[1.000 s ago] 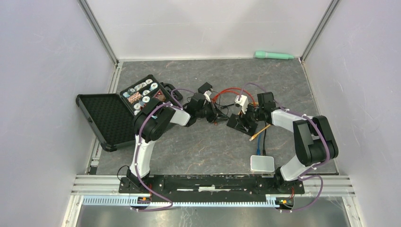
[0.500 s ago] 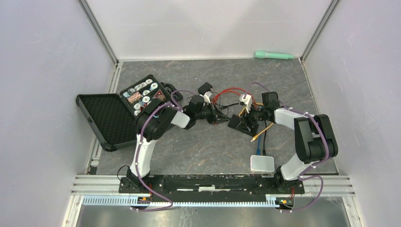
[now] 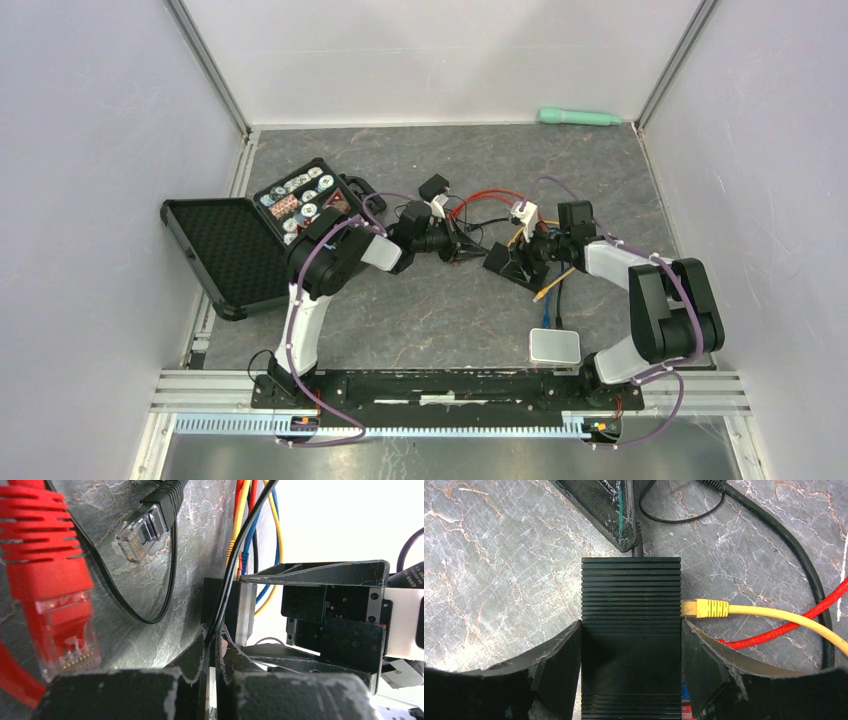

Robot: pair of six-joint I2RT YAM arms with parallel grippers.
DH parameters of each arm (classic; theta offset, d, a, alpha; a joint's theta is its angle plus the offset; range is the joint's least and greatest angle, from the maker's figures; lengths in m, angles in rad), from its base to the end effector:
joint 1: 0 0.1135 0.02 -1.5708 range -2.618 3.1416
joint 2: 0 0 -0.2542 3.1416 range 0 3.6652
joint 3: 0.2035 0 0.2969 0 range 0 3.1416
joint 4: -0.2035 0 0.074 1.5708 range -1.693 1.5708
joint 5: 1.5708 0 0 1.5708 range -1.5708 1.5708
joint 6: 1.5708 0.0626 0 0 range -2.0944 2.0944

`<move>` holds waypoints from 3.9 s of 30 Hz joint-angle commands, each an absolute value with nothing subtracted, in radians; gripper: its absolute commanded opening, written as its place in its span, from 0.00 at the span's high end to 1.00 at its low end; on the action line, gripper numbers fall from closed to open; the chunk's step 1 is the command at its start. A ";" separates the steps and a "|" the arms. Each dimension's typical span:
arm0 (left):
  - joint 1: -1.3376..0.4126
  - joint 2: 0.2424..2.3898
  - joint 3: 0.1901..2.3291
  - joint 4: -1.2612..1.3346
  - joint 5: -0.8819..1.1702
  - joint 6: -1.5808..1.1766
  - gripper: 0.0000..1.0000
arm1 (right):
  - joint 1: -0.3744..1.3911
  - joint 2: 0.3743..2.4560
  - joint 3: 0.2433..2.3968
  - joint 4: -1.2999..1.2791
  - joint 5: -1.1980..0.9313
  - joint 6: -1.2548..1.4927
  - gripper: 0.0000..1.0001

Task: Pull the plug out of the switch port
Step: Pull the plug from the switch port, then place the plug at the center of the board.

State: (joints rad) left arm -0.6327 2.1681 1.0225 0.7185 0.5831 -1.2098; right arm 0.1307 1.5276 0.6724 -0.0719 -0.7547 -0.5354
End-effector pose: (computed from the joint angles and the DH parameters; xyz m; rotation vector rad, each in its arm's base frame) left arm 0.3445 -0.2954 0.0313 -0.2338 2.3842 -1.6325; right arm 0.3086 0.0838 0.0917 -1.0280 2.0520 0.7309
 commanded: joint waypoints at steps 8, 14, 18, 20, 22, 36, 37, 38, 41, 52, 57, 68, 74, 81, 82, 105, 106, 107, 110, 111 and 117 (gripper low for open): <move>-0.562 2.230 1.083 0.695 0.644 -1.234 0.98 | 0.085 1.558 0.744 -0.210 -0.736 -0.644 1.00; -0.561 2.192 1.050 0.695 0.605 -1.145 0.98 | 0.086 1.534 0.748 -0.160 -0.671 -0.527 1.00; -0.561 2.185 1.048 0.705 0.615 -1.168 0.98 | 0.088 1.514 0.722 -0.134 -0.610 -0.511 1.00; -0.561 2.170 1.054 0.684 0.618 -1.150 0.98 | 0.089 1.506 0.705 -0.120 -0.588 -0.515 1.00; -0.562 2.150 1.071 0.639 0.632 -1.118 0.98 | 0.089 1.498 0.691 -0.093 -0.572 -0.499 1.00; -0.553 1.930 1.173 0.282 0.738 -0.706 0.95 | 0.112 1.497 0.718 -0.060 -0.483 -0.461 0.93; -0.553 1.921 1.180 0.271 0.740 -0.690 0.95 | 0.113 1.498 0.718 -0.061 -0.480 -0.462 0.93; -0.552 1.916 1.186 0.260 0.747 -0.677 0.95 | 0.115 1.498 0.718 -0.061 -0.476 -0.463 0.93; -0.551 1.906 1.211 0.230 0.770 -0.645 0.93 | 0.115 1.496 0.721 -0.061 -0.474 -0.465 0.91; -0.530 1.897 1.246 -0.037 0.614 -0.362 0.91 | 0.114 1.495 0.728 -0.073 -0.464 -0.482 0.87; -0.516 1.941 1.351 -0.163 0.442 -0.234 0.89 | 0.115 1.501 0.733 -0.081 -0.458 -0.495 0.83; -0.514 2.147 1.598 -0.319 0.356 -0.187 0.69 | 0.114 1.508 0.739 -0.089 -0.462 -0.499 0.74; -0.515 2.190 1.637 -0.320 0.358 -0.208 0.62 | 0.115 1.516 0.742 -0.091 -0.470 -0.501 0.74; -0.515 2.250 1.690 -0.322 0.295 -0.235 0.55 | 0.115 1.520 0.746 -0.091 -0.474 -0.501 0.73; -0.515 2.259 1.700 -0.321 0.275 -0.238 0.55 | 0.115 1.521 0.746 -0.093 -0.473 -0.501 0.73; -0.396 2.377 1.838 -0.371 0.026 -0.350 0.55 | 0.114 1.498 0.750 -0.099 -0.458 -0.515 0.62; -0.386 2.373 1.834 -0.370 0.025 -0.350 0.55 | 0.114 1.499 0.750 -0.100 -0.457 -0.515 0.62; -0.379 2.369 1.832 -0.370 0.031 -0.351 0.55 | 0.115 1.499 0.751 -0.101 -0.458 -0.515 0.62; -0.365 2.354 1.833 -0.369 0.084 -0.340 0.55 | 0.115 1.496 0.751 -0.101 -0.459 -0.515 0.61; -0.365 2.346 1.832 -0.366 0.109 -0.330 0.54 | 0.115 1.495 0.753 -0.103 -0.462 -0.515 0.60; -0.385 2.267 1.818 -0.313 0.345 -0.309 0.47 | 0.115 1.464 0.776 -0.135 -0.521 -0.532 0.46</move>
